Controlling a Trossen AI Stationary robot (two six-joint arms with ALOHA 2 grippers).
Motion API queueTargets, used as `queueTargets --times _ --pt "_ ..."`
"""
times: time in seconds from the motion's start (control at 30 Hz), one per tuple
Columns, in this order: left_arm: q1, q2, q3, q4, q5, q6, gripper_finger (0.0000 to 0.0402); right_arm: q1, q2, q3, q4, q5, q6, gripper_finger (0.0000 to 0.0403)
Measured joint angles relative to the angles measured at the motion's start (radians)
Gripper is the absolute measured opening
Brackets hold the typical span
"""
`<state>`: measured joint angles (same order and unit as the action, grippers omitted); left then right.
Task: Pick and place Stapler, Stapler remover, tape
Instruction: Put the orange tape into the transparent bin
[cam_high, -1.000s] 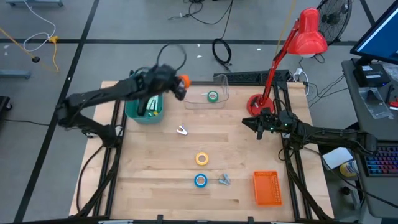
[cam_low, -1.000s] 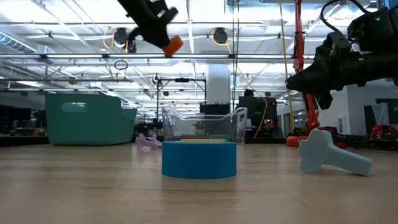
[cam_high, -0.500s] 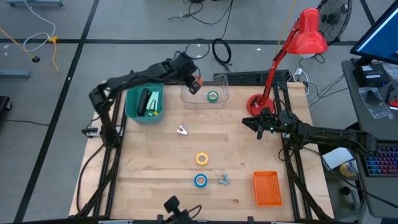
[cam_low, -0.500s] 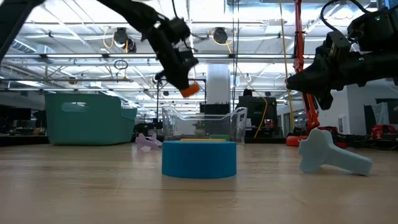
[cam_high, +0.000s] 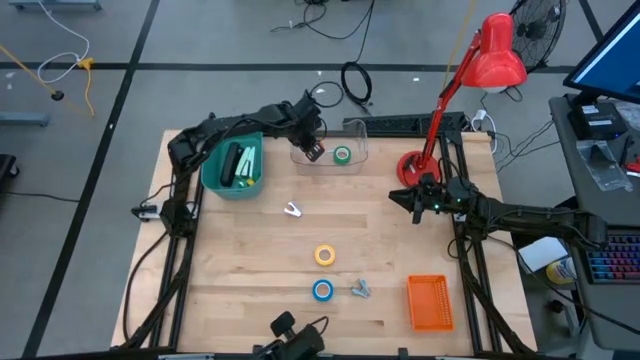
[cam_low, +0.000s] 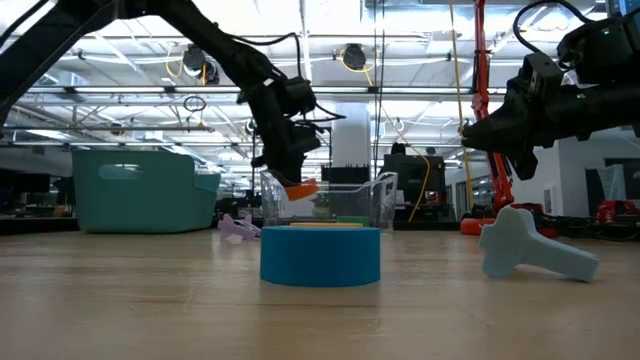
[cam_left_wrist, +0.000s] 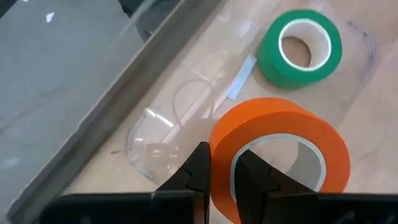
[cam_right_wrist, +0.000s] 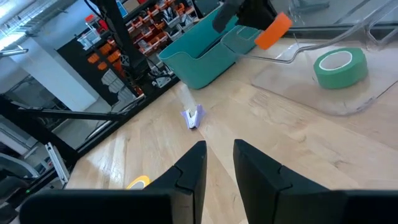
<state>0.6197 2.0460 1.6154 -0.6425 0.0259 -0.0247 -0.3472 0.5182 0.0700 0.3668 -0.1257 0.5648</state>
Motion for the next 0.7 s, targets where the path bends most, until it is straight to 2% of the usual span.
queueTargets --times 0.47,0.7 --pt "-0.048 0.030 0.000 0.015 -0.032 0.116 0.0039 0.000 0.000 0.000 0.000 0.002 0.000 0.0073" --pt "-0.035 0.031 0.000 0.004 -0.034 0.120 0.0039 0.000 0.000 0.000 0.002 0.002 0.002 0.0073"
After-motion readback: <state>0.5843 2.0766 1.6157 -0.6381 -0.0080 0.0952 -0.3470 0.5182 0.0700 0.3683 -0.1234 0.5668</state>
